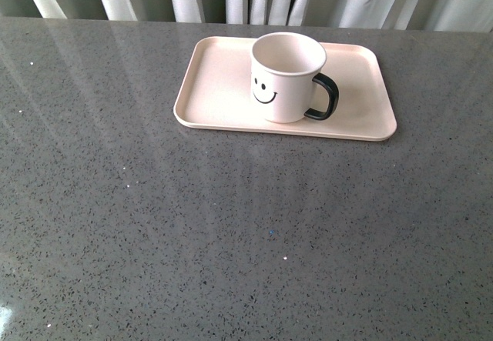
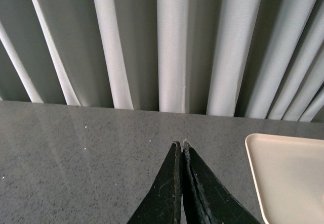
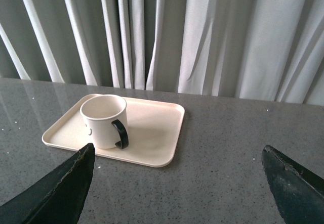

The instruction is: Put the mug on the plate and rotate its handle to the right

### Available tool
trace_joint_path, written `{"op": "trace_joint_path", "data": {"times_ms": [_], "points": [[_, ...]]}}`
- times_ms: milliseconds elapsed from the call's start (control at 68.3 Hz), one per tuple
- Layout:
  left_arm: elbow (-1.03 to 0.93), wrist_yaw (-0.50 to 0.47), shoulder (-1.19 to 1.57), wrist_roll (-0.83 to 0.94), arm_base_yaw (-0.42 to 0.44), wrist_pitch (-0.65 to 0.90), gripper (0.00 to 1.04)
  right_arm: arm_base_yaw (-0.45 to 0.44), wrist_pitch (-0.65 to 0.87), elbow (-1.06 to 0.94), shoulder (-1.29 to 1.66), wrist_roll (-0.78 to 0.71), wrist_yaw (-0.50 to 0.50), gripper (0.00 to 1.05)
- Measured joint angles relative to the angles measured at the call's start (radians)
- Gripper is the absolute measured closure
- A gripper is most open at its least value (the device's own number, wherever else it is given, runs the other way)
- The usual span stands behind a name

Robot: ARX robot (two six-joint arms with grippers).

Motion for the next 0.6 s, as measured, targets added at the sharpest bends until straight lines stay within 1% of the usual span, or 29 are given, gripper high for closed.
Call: {"op": "trace_joint_path", "data": {"times_ms": [161,366,425,483,601], "points": [[-0.100,0.034,-0.117,0.000,0.028,-0.010,1.03,0.000,0.000,0.000,0.000,0.000,0.000,0.09],[-0.189,0.062,-0.257,0.000,0.060,-0.068,1.03,0.000,0.000,0.000,0.000,0.000,0.000,0.09],[-0.213,0.123,-0.286,0.001,0.101,-0.072,1.03,0.000,0.000,0.000,0.000,0.000,0.000,0.09],[-0.244,0.127,-0.293,0.000,0.122,-0.037,1.03,0.000,0.000,0.000,0.000,0.000,0.000,0.09],[-0.281,0.134,-0.365,0.000,0.129,-0.090,1.03,0.000,0.000,0.000,0.000,0.000,0.000,0.09]]}}
